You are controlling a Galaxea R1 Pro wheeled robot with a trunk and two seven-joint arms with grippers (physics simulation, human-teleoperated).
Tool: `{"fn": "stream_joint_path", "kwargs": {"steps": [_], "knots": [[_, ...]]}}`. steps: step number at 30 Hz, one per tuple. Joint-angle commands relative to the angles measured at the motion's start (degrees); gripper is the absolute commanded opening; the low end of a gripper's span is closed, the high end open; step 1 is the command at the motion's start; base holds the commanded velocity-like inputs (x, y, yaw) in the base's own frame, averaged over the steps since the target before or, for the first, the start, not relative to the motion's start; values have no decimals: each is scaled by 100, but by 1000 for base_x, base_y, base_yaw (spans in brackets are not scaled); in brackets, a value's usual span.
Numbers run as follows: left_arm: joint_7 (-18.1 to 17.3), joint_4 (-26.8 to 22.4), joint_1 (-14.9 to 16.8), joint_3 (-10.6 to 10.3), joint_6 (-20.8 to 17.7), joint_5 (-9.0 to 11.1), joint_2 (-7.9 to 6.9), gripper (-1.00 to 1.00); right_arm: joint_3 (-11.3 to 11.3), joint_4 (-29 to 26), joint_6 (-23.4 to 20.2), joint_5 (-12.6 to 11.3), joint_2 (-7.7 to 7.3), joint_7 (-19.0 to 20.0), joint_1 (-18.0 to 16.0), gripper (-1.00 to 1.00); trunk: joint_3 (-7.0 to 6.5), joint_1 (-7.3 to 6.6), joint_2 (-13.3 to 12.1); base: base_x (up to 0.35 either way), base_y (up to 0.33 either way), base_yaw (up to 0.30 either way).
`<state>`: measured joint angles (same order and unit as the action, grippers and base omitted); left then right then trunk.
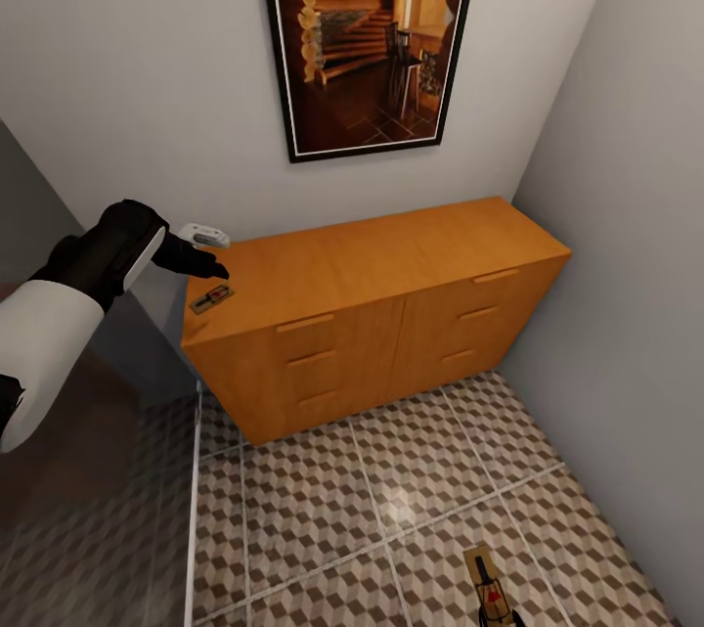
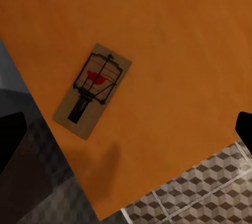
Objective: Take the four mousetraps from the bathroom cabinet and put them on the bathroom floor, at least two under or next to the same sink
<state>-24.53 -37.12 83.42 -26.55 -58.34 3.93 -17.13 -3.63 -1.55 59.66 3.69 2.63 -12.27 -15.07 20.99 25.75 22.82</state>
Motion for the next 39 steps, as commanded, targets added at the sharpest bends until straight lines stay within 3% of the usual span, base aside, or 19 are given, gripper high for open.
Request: {"fn": "stream_joint_path", "kwargs": {"steps": [1, 39], "knots": [[10, -6, 7, -35, -21, 38, -10, 100, -32, 7, 10, 27, 1, -56, -5, -100, 10, 3, 10, 23, 0, 0], [10, 8, 7, -35, -19, 38, -10, 100, -32, 7, 10, 27, 1, -56, -5, -100, 10, 3, 10, 16, 18, 0]]}}
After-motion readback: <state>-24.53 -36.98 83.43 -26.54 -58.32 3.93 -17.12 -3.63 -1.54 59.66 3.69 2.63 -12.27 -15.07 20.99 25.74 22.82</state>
